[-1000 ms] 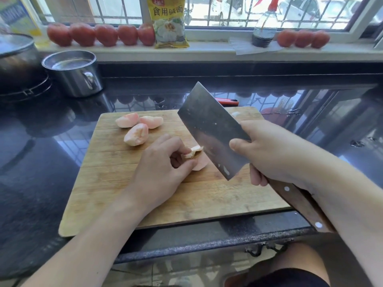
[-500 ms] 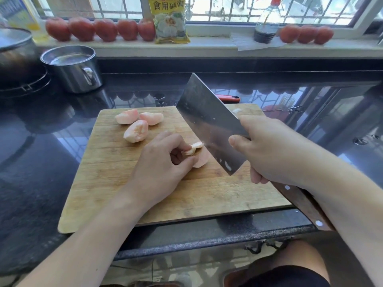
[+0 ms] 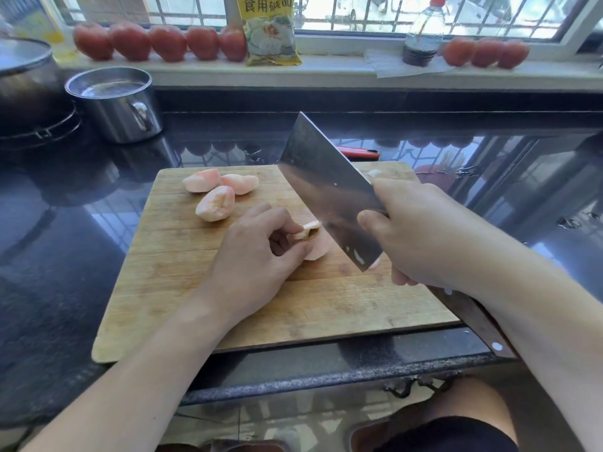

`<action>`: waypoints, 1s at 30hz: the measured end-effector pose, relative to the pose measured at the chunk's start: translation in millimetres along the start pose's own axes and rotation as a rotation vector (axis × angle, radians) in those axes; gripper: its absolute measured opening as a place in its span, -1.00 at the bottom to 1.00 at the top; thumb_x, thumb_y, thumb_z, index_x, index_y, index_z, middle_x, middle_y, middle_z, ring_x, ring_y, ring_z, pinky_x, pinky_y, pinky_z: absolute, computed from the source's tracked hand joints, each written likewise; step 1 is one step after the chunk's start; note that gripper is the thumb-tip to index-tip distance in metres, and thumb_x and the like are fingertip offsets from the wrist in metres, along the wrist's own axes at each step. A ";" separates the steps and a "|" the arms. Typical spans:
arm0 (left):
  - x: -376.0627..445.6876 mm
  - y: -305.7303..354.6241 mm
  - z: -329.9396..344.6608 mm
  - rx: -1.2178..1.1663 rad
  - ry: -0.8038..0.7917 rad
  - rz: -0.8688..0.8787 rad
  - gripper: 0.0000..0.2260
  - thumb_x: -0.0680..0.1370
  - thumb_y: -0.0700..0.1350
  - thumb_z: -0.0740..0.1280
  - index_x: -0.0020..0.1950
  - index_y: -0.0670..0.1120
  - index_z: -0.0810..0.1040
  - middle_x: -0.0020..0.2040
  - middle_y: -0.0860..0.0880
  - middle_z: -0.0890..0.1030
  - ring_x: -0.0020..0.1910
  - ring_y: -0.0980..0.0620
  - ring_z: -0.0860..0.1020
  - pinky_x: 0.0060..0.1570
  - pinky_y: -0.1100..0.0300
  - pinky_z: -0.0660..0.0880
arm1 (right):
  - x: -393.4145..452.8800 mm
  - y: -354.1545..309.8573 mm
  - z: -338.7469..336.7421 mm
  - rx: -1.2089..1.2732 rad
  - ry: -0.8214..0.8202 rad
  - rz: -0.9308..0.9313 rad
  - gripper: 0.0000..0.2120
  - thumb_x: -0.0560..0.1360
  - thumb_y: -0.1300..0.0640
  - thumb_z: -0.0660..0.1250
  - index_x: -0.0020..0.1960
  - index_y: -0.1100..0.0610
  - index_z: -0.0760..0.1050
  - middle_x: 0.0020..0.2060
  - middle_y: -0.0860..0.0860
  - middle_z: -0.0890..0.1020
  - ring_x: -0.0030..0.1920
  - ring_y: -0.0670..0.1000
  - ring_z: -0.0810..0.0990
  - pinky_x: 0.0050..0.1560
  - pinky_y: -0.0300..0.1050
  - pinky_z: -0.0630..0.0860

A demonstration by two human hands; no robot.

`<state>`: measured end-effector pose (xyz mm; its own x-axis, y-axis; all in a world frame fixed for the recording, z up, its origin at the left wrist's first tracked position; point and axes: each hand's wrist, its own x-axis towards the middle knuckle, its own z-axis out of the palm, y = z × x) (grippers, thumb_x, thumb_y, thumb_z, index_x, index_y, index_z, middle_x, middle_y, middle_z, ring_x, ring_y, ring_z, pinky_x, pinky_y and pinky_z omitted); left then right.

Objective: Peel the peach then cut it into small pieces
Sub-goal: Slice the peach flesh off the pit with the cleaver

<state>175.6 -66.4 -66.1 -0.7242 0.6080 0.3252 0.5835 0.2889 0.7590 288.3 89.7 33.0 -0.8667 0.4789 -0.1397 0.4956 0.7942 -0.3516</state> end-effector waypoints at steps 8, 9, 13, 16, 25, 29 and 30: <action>-0.8 1.4 0.2 -0.003 0.001 -0.011 -0.86 0.48 -0.18 0.57 -0.13 -0.03 0.63 -0.17 0.08 0.53 -0.15 0.11 0.54 -0.12 0.39 0.44 | -3.3 8.3 -2.0 0.047 -0.043 0.001 -0.80 0.66 0.04 0.11 -0.14 -0.02 0.30 -0.58 0.04 0.59 -0.62 -0.03 0.54 -0.67 -0.26 0.33; -0.7 1.5 0.2 -0.002 0.002 -0.011 -0.86 0.48 -0.18 0.57 -0.13 -0.03 0.63 -0.17 0.08 0.53 -0.15 0.11 0.54 -0.13 0.39 0.43 | -3.2 8.4 -1.5 0.053 -0.047 0.001 -0.80 0.67 0.05 0.11 -0.14 -0.01 0.30 -0.58 0.02 0.59 -0.63 -0.04 0.53 -0.66 -0.26 0.33; 0.6 2.7 -0.3 -0.005 0.002 -0.010 -0.88 0.48 -0.18 0.56 -0.14 -0.06 0.63 -0.17 0.03 0.55 -0.17 0.14 0.52 -0.14 0.42 0.41 | 4.8 4.7 2.1 0.039 -0.038 -0.016 -0.85 0.67 0.06 0.11 -0.07 0.01 0.35 -0.58 0.05 0.59 -0.58 0.01 0.59 -0.68 -0.28 0.31; -0.4 3.4 0.3 -0.005 -0.002 -0.014 -0.88 0.48 -0.18 0.57 -0.13 -0.06 0.64 -0.16 0.05 0.54 -0.16 0.12 0.53 -0.14 0.40 0.43 | 2.9 5.9 1.2 0.025 -0.050 -0.031 -0.87 0.67 0.08 0.11 -0.03 0.04 0.38 -0.53 0.06 0.59 -0.61 -0.02 0.56 -0.70 -0.32 0.27; -0.4 1.2 -0.1 0.026 0.006 0.006 -0.85 0.48 -0.18 0.56 -0.15 -0.04 0.61 -0.19 0.10 0.51 -0.18 0.12 0.51 -0.15 0.39 0.41 | 18.8 18.8 -1.2 0.335 -0.165 0.003 -0.85 0.65 0.16 0.13 0.00 0.06 0.47 -0.55 0.10 0.56 -0.60 0.00 0.47 -0.54 -0.21 0.39; -0.1 1.5 0.8 0.038 0.022 0.011 -0.86 0.46 -0.20 0.57 -0.13 -0.07 0.62 -0.20 0.10 0.52 -0.19 0.15 0.51 -0.15 0.43 0.39 | 14.2 33.8 0.4 0.486 -0.237 0.027 -0.85 0.68 0.15 0.16 0.13 0.04 0.50 -0.57 0.10 0.50 -0.58 0.03 0.43 -0.47 -0.15 0.39; 0.3 1.3 1.1 0.036 0.025 0.010 -0.86 0.46 -0.21 0.56 -0.14 -0.07 0.62 -0.20 0.10 0.52 -0.19 0.15 0.51 -0.15 0.43 0.39 | 14.5 35.2 3.4 0.517 -0.231 0.034 -0.85 0.69 0.15 0.16 0.15 0.04 0.50 -0.57 0.10 0.50 -0.58 0.03 0.44 -0.48 -0.16 0.39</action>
<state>176.5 -65.1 -65.6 -0.7267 0.5929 0.3469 0.6034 0.3097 0.7348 293.1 123.3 15.5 -0.8694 0.3607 -0.3376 0.4815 0.4655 -0.7426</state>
